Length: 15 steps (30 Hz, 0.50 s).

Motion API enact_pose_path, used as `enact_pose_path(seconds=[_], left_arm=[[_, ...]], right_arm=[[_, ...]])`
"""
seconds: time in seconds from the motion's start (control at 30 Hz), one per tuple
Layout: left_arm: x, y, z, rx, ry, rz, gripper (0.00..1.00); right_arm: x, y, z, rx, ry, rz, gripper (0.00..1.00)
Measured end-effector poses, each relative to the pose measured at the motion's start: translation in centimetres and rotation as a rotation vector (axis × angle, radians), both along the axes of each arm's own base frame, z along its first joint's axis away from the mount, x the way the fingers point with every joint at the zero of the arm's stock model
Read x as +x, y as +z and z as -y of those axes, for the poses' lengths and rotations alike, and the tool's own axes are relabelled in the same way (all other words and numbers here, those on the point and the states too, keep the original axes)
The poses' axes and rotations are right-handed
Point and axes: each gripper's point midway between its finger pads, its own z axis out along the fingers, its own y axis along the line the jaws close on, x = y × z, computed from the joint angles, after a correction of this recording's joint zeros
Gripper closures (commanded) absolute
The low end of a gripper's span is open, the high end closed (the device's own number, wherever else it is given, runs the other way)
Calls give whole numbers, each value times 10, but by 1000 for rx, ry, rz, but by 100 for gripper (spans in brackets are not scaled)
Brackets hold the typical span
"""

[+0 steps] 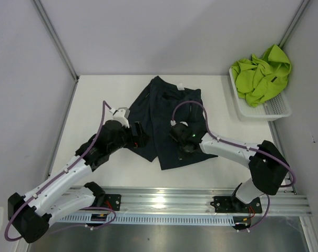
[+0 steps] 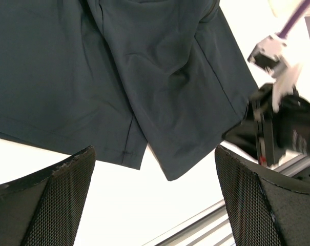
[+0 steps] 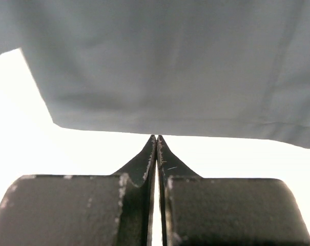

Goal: Fold and stack the shorts
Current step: Flatten the shorts out

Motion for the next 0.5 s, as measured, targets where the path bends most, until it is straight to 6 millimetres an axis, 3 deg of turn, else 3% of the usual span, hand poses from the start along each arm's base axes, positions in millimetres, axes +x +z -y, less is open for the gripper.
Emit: enact_pose_path(seconds=[0.07,0.17,0.23,0.3,0.5], left_arm=[[-1,3,-1,-7,0,9,1],[-4,4,-1,-18,-9,13,1],[-7,-3,3,-28,-30,5,1],[-10,-18,8,-27,-50,-23,1],[-21,-76,22,17,-89,-143,1]], right_arm=[[-7,12,-16,36,25,22,84],[-7,21,-18,54,6,44,76],[0,21,-9,42,-32,49,62],[7,19,4,21,-75,55,57],[20,5,47,-64,-167,31,54]])
